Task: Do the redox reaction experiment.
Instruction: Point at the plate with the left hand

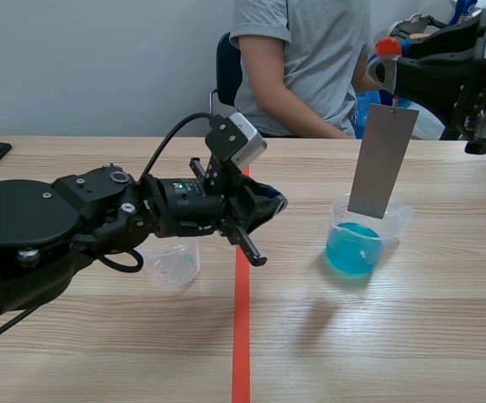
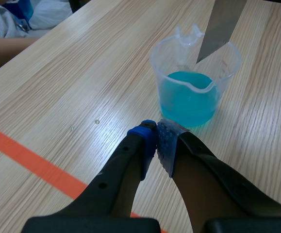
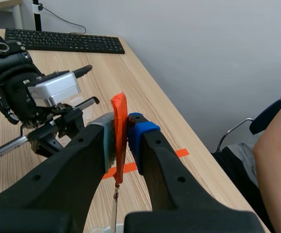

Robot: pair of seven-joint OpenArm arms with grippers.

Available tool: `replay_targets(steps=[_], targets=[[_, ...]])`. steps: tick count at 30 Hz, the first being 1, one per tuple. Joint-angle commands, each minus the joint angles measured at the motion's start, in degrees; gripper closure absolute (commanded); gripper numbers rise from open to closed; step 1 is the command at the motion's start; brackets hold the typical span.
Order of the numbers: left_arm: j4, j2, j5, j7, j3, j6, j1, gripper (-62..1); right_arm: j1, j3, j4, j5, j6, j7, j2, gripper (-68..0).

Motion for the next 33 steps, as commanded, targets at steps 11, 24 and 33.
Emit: replay_targets(steps=[11, 24, 33], targets=[[-5.4, 6.9, 0.4, -2.1, 2.6, 2.0, -2.4, -4.2, 1.7, 1.6, 0.9, 1.1, -0.2, 1.1, 1.2, -1.3], [-7.6, 10.4, 0.4, -3.3, 3.6, 5.1, -3.2, -4.2, 1.7, 1.6, 0.9, 1.1, -0.2, 1.1, 1.2, -1.3], [-9.5, 12.0, 0.4, -3.5, 3.6, 6.0, -3.1, -4.2, 1.6, 1.6, 0.9, 1.1, -0.2, 1.1, 1.2, -1.3]])
